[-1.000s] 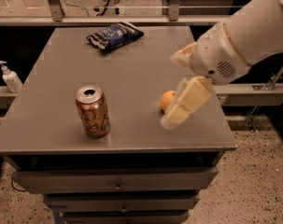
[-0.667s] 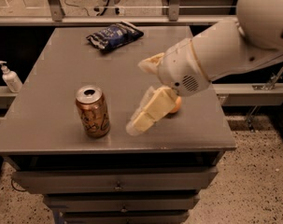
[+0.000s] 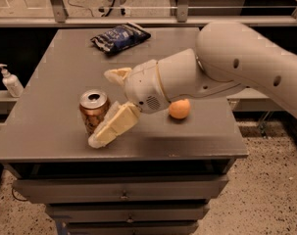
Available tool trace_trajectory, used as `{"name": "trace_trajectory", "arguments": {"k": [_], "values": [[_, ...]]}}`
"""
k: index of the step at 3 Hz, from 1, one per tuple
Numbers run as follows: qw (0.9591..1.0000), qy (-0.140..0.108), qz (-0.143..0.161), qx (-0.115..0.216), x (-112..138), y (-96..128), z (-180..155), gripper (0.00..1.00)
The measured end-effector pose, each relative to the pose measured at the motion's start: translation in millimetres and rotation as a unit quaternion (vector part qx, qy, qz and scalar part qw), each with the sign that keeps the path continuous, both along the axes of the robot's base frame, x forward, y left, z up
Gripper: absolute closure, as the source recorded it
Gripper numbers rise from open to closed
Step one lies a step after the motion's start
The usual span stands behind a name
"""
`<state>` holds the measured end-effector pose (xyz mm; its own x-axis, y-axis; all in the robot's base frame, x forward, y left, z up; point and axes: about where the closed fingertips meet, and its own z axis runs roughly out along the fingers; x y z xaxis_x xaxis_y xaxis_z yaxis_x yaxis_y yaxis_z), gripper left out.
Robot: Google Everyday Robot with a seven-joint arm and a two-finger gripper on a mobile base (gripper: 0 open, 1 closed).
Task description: Move orange can near blue chip bag
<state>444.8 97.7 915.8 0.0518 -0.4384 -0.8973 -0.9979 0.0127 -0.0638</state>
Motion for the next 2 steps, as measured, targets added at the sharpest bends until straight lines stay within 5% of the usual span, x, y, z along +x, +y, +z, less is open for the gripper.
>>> {"name": "trace_trajectory", "arguments": {"k": [1,2], "values": [[0.9997,-0.008,0.010,0.022,6.7,20.6,-10.4,0.00],[0.9993,-0.012,0.014,0.032,11.6,28.1,-17.5,0.18]]}}
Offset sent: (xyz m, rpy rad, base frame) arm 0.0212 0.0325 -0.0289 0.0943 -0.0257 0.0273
